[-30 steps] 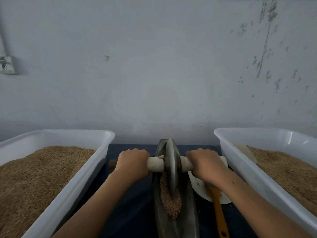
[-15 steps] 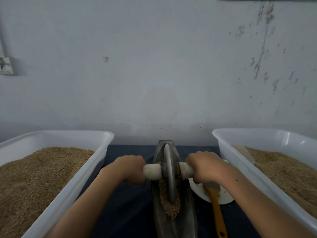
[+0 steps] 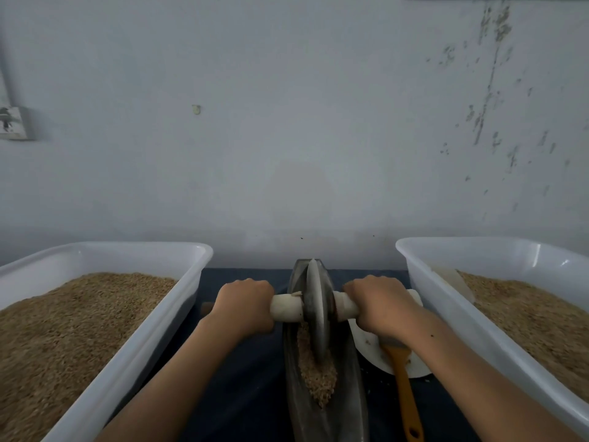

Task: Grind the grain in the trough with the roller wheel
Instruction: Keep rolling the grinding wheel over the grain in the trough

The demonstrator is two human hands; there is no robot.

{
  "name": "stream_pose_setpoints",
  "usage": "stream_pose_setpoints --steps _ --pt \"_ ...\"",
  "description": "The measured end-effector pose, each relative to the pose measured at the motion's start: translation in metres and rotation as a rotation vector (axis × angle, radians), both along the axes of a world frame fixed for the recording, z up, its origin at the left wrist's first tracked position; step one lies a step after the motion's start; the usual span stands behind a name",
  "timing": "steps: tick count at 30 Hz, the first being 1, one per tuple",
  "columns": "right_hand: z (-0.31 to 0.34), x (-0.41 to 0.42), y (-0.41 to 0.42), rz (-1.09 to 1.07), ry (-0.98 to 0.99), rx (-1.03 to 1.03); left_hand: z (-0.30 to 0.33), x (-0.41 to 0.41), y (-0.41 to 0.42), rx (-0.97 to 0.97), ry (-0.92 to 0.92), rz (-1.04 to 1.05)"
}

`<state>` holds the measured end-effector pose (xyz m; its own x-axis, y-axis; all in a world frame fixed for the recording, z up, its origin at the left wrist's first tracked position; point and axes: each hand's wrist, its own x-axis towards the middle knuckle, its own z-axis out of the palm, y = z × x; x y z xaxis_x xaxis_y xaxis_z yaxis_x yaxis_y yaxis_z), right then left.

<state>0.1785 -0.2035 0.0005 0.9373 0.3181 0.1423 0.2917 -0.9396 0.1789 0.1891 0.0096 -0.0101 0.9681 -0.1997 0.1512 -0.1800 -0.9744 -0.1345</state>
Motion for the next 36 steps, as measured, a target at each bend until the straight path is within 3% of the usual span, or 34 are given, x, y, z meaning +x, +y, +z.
stream_pose_setpoints --steps 6,13,16,22,28,36 --pt "0.007 -0.004 -0.003 0.01 0.235 -0.024 0.009 -0.003 0.002 -0.033 0.286 -0.004" --pt "-0.006 0.001 0.0 0.004 -0.079 0.058 -0.001 -0.001 -0.004 -0.009 -0.061 0.027" --pt "-0.009 0.001 0.0 0.004 -0.128 0.109 -0.004 0.0 -0.005 -0.006 -0.11 0.031" --pt "0.003 0.0 0.0 -0.009 0.074 -0.025 0.004 -0.003 -0.002 0.007 0.107 0.042" --pt "0.007 -0.003 -0.002 -0.006 0.238 -0.015 0.008 -0.005 0.001 0.003 0.247 0.032" --pt "-0.005 -0.002 0.001 -0.009 -0.092 0.114 -0.004 -0.003 -0.009 -0.03 -0.142 0.059"
